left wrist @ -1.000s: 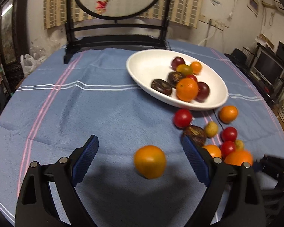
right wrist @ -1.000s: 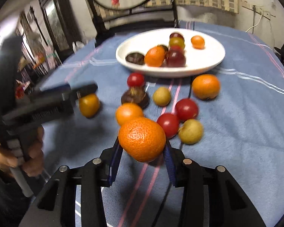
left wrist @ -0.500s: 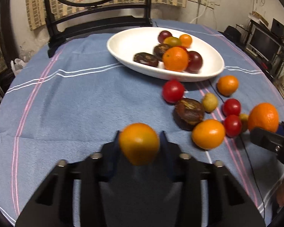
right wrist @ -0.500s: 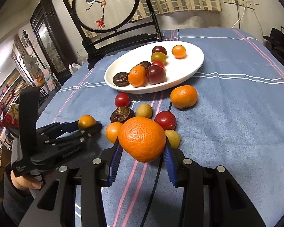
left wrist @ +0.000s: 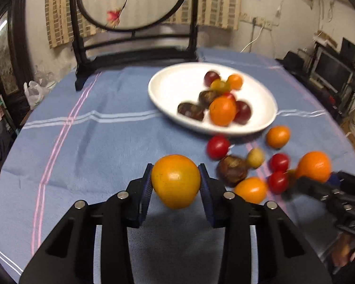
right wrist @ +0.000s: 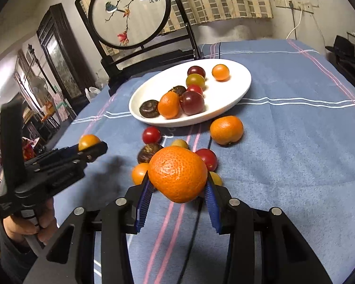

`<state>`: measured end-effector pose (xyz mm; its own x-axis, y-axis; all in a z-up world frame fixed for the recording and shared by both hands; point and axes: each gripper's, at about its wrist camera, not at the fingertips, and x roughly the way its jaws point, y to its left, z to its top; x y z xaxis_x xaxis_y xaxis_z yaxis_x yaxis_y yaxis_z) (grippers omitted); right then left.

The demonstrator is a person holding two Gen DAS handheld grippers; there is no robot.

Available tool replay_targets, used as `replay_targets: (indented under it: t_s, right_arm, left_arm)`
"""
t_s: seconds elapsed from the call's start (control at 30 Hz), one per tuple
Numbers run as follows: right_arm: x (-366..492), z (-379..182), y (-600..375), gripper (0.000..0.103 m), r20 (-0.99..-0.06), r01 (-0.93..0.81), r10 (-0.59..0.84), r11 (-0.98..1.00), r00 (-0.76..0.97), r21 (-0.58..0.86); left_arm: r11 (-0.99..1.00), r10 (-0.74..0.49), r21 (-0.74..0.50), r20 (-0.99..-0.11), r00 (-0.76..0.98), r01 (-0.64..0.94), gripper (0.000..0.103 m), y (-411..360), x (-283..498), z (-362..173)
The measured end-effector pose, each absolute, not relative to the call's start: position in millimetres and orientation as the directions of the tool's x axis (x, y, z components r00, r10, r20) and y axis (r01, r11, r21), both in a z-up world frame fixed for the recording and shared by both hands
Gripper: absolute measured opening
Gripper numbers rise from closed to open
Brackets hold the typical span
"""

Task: Organize fruits
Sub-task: 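Grasp an orange with the left tool while the right tool grasps a mandarin, carry both toward the plate, then release the orange on the plate with the left tool while the right tool releases the mandarin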

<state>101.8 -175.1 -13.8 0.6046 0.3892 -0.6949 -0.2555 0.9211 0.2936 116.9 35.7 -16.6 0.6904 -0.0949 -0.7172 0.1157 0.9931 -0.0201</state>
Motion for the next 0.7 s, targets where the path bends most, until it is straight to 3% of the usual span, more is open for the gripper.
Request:
replay_targets:
  t_s: [0.3,0.7]
  right_arm:
    - [143.0,37.5,-163.9,0.043,-0.648,-0.331,0.378,0.922,0.661,0.200]
    - [245.2,-4.9,-166.4,0.044,-0.728,-0.250,0.316,0.947,0.608,0.201]
  left_arm:
    - [0.991,-0.117,-0.028,-0.675,0.728,0.134,0.037,23.9,161.9,26.7]
    - [0.998,-0.031,0.018,-0.752,0.658,0.067,0.037,5.1,262.4,-13.5]
